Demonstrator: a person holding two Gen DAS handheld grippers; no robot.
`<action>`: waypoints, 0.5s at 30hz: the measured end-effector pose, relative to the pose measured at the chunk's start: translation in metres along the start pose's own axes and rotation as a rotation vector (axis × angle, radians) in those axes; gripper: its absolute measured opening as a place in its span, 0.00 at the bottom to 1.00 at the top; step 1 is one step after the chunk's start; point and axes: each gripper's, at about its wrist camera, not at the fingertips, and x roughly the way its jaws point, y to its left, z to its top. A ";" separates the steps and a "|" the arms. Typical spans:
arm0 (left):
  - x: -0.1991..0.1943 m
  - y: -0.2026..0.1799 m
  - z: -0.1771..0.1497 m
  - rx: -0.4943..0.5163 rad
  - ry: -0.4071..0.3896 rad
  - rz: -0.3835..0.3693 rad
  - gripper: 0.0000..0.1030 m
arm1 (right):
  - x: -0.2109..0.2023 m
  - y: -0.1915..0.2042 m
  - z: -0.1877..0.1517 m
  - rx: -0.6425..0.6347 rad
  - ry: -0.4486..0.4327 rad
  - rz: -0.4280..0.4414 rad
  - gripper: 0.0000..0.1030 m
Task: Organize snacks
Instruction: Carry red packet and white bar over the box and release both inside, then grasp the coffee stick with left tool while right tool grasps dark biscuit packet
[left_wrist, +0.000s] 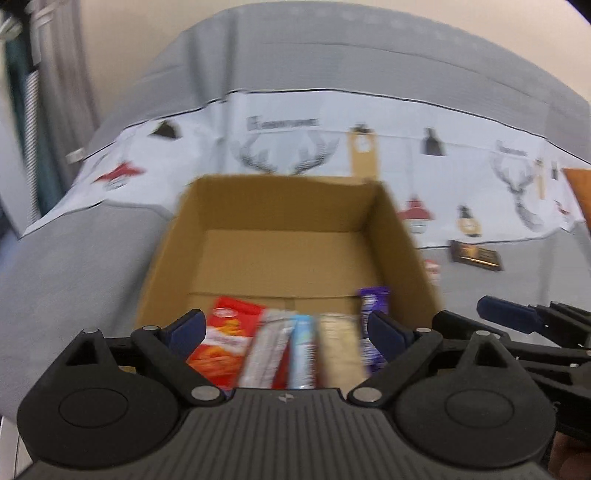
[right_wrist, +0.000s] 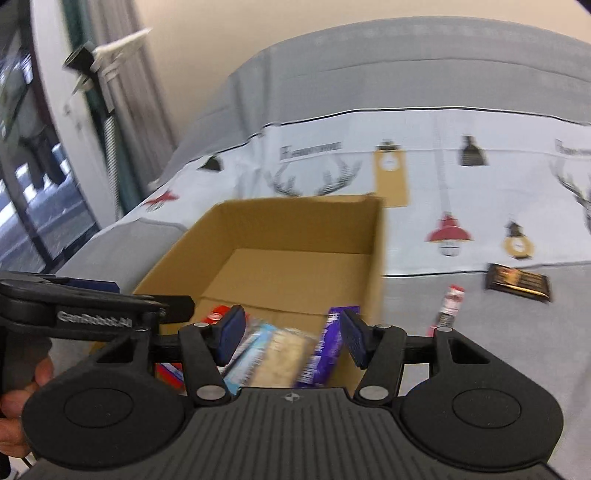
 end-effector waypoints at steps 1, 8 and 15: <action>0.001 -0.014 0.002 0.024 -0.004 -0.015 0.94 | -0.006 -0.011 -0.002 0.015 -0.010 -0.011 0.58; 0.034 -0.113 0.012 0.147 0.017 -0.081 0.92 | -0.033 -0.098 -0.016 0.065 -0.076 -0.090 0.62; 0.100 -0.188 0.035 0.193 0.075 -0.159 0.68 | -0.015 -0.193 -0.018 0.083 -0.109 -0.111 0.78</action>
